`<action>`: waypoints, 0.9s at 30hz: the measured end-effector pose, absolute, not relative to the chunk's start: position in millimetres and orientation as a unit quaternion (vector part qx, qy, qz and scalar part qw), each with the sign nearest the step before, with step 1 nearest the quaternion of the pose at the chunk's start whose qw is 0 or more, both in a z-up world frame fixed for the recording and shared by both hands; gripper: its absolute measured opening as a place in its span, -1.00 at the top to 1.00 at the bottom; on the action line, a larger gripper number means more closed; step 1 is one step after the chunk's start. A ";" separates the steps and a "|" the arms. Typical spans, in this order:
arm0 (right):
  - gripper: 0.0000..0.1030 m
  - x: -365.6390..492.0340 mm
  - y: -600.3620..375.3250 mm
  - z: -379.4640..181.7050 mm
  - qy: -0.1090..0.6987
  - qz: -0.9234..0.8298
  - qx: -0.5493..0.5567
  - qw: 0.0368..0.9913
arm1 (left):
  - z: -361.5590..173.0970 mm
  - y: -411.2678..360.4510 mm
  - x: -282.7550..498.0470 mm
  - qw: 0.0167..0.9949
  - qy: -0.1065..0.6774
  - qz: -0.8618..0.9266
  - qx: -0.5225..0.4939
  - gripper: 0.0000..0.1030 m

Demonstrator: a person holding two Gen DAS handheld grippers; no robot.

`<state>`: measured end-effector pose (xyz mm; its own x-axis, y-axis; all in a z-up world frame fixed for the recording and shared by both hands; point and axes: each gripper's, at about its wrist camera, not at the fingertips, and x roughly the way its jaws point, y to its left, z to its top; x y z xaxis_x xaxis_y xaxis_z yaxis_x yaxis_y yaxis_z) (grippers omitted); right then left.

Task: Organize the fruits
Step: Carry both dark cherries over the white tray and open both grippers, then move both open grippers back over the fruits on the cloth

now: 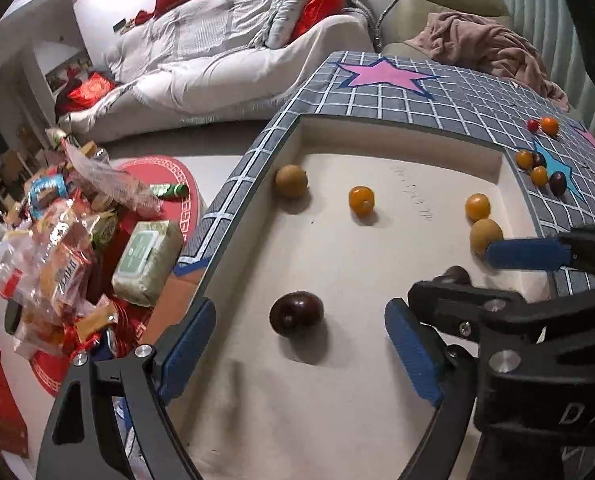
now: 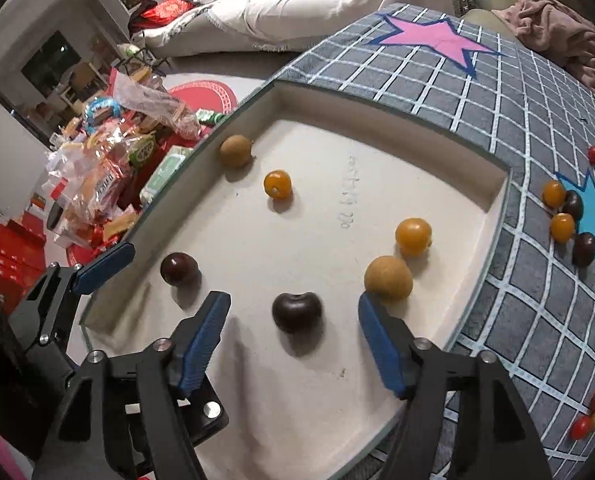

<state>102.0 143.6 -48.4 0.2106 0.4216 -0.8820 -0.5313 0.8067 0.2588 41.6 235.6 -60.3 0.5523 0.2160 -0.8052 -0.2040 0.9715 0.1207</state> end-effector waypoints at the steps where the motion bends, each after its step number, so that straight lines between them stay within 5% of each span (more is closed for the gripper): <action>1: -0.57 101.9 142.9 -47.0 0.548 0.308 -0.047 0.777 | -60.7 235.3 41.9 0.879 0.461 0.117 0.006 -0.70; 3: -0.59 100.6 139.6 -41.1 0.545 0.310 -0.037 0.778 | -62.1 235.0 42.5 0.875 0.472 0.112 0.002 -0.74; 5: -0.69 97.0 137.5 -34.1 0.536 0.306 -0.044 0.785 | -59.7 237.3 40.7 0.872 0.475 0.115 -0.013 -1.00; 9: -1.00 90.3 128.2 -19.6 0.517 0.290 -0.055 0.804 | -49.2 236.6 31.5 0.875 0.470 0.112 -0.031 -1.00; 27: -1.00 18.2 -6.5 -27.0 0.522 0.216 0.021 0.825 | -49.2 198.1 -53.0 0.870 0.483 0.099 -0.016 -1.00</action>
<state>18.2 -6.5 -27.0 0.3623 0.3782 -0.8519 -0.3334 0.9061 0.2605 -53.0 198.1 -49.2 0.5139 0.1571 -0.8433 -0.1885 0.9797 0.0676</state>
